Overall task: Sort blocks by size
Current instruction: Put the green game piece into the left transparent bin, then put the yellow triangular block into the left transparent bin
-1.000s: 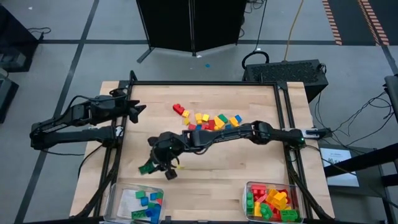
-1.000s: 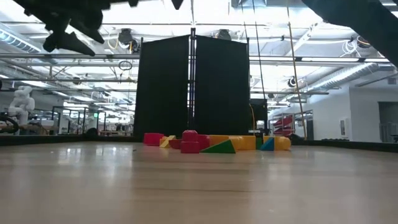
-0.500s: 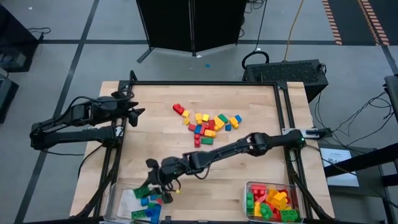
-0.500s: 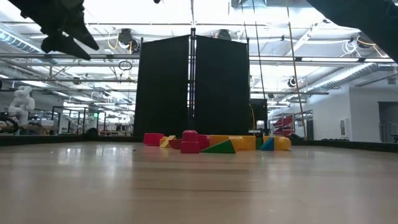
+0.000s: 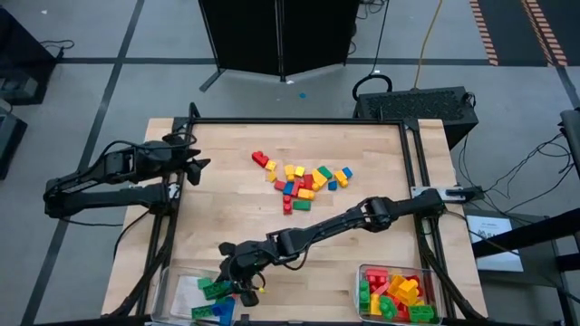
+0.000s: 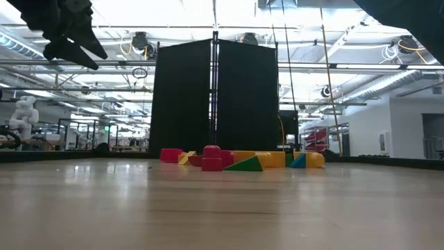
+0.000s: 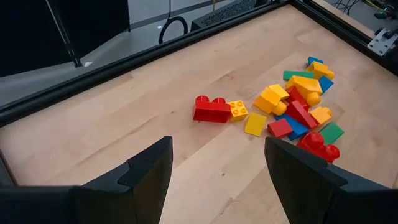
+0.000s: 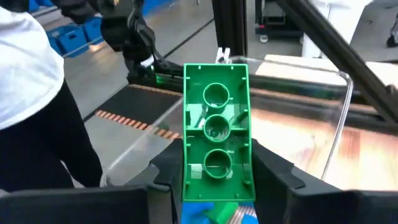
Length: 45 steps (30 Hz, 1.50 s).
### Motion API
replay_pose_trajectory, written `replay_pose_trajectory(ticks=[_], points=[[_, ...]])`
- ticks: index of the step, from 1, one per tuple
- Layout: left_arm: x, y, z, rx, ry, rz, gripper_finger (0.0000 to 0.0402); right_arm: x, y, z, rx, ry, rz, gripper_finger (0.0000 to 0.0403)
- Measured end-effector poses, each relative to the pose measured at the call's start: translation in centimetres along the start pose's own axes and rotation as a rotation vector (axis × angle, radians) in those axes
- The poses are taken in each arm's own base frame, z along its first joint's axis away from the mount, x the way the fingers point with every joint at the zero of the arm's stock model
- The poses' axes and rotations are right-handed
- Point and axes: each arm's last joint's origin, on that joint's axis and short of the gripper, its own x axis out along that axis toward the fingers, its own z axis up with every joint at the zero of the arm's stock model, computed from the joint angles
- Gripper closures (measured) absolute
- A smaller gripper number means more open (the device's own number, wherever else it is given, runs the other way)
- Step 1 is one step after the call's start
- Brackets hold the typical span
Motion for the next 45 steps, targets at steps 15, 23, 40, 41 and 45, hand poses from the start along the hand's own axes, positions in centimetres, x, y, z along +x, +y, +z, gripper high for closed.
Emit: replay_pose_trajectory(ticks=[15, 23, 40, 41, 45], points=[[0.0, 0.0, 0.0, -0.001, -0.004, 0.005, 0.0146, 0.1, 0.2, 0.0, -0.006, -0.011, -0.067, 0.017], [0.0, 0.0, 0.0, -0.001, -0.003, 0.005, 0.0146, -1.5, -0.4, 0.5, -0.043, 0.09, -0.462, 0.0189], [0.0, 0.0, -0.1, 0.001, 0.011, -0.004, 0.0146, -15.2, -13.5, 0.6, 0.394, 0.587, -0.983, 0.0193], [0.0, 0.0, -0.1, 0.001, 0.011, -0.004, 0.0146, -15.6, -14.3, 0.2, 0.415, 0.597, -0.979, 0.0193], [0.0, 0.0, -0.1, 0.001, 0.011, -0.004, 0.0146, -17.1, -17.0, -0.7, 0.45, 0.612, -1.02, 0.0193]])
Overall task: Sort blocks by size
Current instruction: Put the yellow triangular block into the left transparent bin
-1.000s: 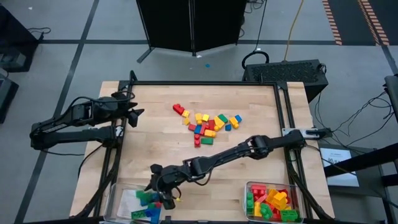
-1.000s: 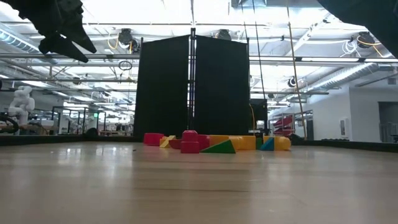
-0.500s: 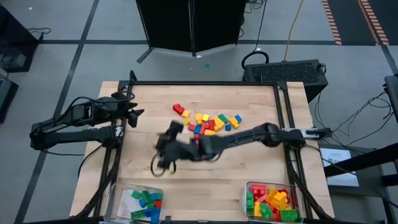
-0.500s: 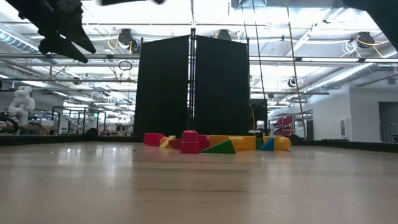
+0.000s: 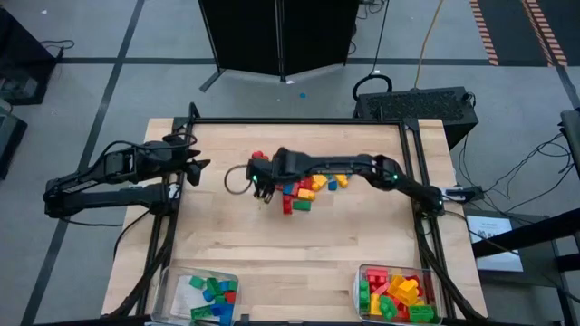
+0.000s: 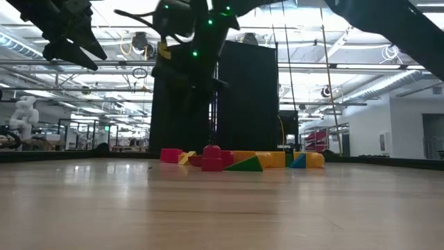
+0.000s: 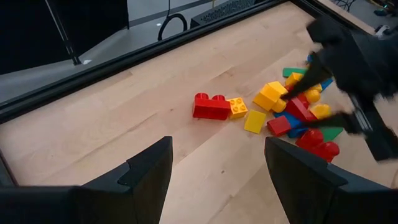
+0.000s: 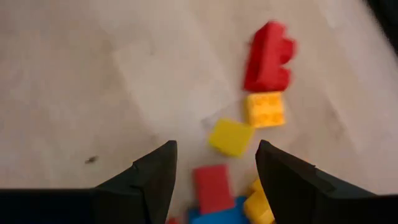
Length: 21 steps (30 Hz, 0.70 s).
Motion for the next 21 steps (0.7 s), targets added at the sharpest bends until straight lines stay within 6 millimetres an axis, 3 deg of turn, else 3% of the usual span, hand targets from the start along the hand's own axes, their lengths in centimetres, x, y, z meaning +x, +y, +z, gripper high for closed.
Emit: replay_pose_trajectory(ticks=[9, 21], points=[[0.0, 0.0, 0.0, 0.0, -0.003, 0.007, 0.0146, 3.2, -3.0, -0.1, 0.07, 0.043, 0.035, 0.0193], [0.0, 0.1, 0.0, -0.001, -0.011, 0.021, 0.0146, 6.8, -2.8, -2.3, 0.152, 0.023, 0.061, 0.0193]])
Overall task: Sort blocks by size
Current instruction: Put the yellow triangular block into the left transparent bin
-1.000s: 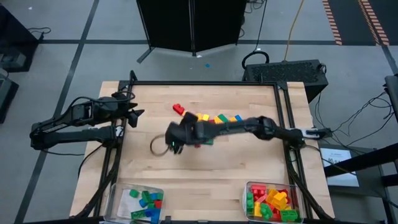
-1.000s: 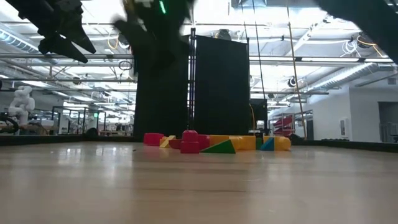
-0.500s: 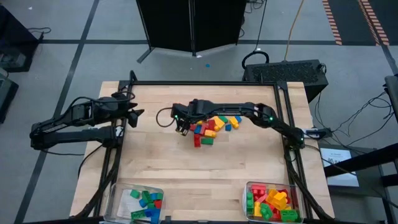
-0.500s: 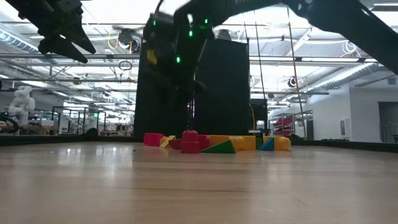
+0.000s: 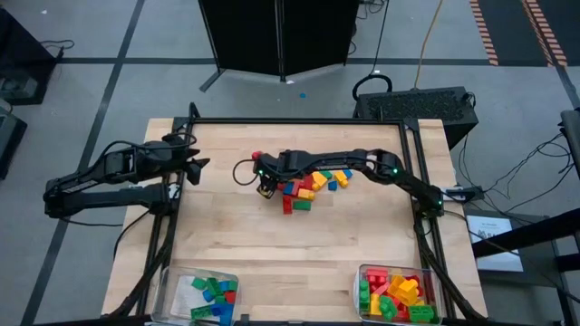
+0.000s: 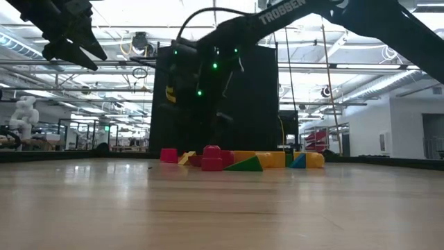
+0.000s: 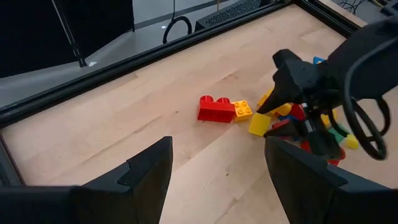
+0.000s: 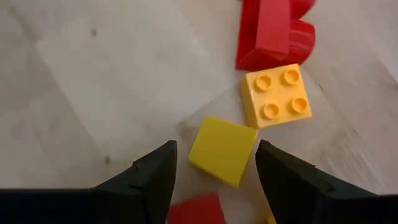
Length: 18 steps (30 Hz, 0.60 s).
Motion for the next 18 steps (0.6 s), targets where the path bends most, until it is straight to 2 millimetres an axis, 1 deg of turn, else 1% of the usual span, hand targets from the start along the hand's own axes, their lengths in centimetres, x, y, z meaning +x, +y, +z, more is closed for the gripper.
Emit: replay_pose_trajectory(ticks=[6, 9, 12, 16, 17, 18], points=[[0.0, 0.0, 0.0, 0.0, -0.003, 0.006, 0.0146, 1.6, -0.4, -1.3, 0.085, 0.001, -0.006, 0.0194], [0.0, 0.0, 0.0, -0.001, -0.003, 0.006, 0.0146, 2.0, -0.7, -1.8, 0.116, 0.015, 0.004, 0.0214], [0.0, 0.0, 0.0, -0.001, -0.003, 0.006, 0.0146, 2.1, -0.9, -2.0, 0.116, 0.035, 0.014, 0.0266], [0.0, 0.0, 0.0, -0.001, -0.003, 0.006, 0.0146, 2.0, -0.8, -1.9, 0.129, 0.027, 0.026, 0.0359], [0.0, 0.0, 0.0, -0.001, -0.003, 0.006, 0.0146, 2.0, -0.8, -1.8, 0.135, 0.027, 0.033, 0.0375], [0.0, 0.0, 0.0, -0.001, -0.003, 0.006, 0.0146, 2.0, -0.7, -1.9, 0.137, 0.031, 0.037, 0.0381]])
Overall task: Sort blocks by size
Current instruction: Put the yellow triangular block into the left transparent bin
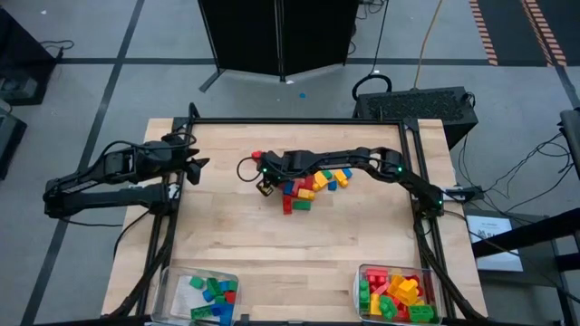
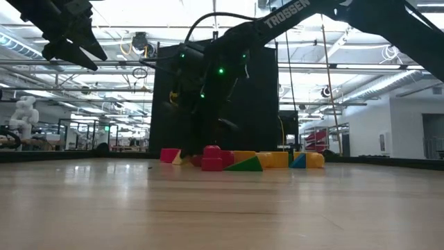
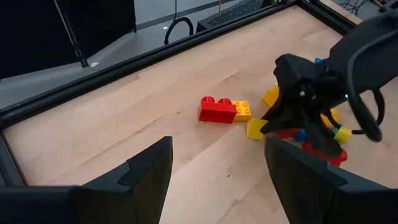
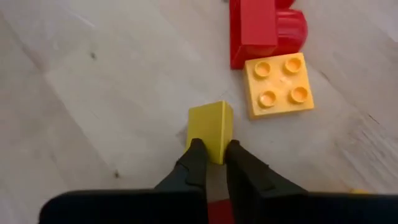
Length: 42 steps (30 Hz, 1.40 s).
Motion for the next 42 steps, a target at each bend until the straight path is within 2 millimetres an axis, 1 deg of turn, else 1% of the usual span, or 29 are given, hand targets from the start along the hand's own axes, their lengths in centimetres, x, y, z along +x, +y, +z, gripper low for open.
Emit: replay_pose_trajectory(ticks=[5, 10, 12, 15, 20, 24, 28, 30, 32, 34, 36, 39, 42], points=[[0.0, 0.0, 0.0, 0.0, 0.0, 0.0, 0.0146, 0.0, 0.6, -0.2, 0.027, 0.023, 0.059, 0.0385], [0.0, 0.0, 0.0, 0.002, 0.003, 0.002, 0.0146, -1.1, 2.3, 0.3, 0.006, 0.009, 0.114, 0.0397], [0.0, 0.0, -0.1, 0.004, 0.009, 0.004, 0.0146, -1.9, 3.4, 0.6, -0.024, -0.01, 0.141, 0.0402], [0.0, 0.2, -0.3, 0.013, 0.029, 0.016, 0.0146, -3.4, 5.1, 1.2, -0.065, -0.039, 0.175, 0.0399], [0.0, 0.3, -0.5, 0.02, 0.048, 0.025, 0.0146, -7.6, 8.7, 2.2, -0.141, -0.15, 0.269, 0.0399], [0.0, 0.3, -0.5, 0.02, 0.048, 0.025, 0.0146, -10.3, 11.6, 1.5, -0.19, -0.209, 0.338, 0.04], [0.0, 0.3, -0.5, 0.02, 0.047, 0.025, 0.0146, -12.5, 14.2, 0.1, -0.223, -0.26, 0.363, 0.0401], [0.0, 0.3, -0.5, 0.019, 0.047, 0.025, 0.0146, -13.1, 14.9, -0.9, -0.249, -0.272, 0.33, 0.0401], [0.0, 0.3, -0.5, 0.019, 0.048, 0.025, 0.0146, -13.1, 15.1, -1.9, -0.3, -0.223, 0.296, 0.04], [0.0, 0.3, -0.5, 0.019, 0.047, 0.024, 0.0146, -12.9, 14.8, -3.0, -0.356, -0.147, 0.243, 0.0382], [0.0, 0.3, -0.5, 0.019, 0.047, 0.024, 0.0146, -12.3, 14.4, -4.0, -0.431, -0.071, 0.182, 0.0351], [0.0, 0.3, -0.5, 0.019, 0.047, 0.023, 0.0146, -12.0, 13.6, -4.9, -0.578, 0.027, 0.104, 0.028], [0.0, 0.2, -0.5, 0.019, 0.049, 0.02, 0.0146, -12.0, 13.3, -4.7, -0.659, -0.003, 0.047, 0.0201]])
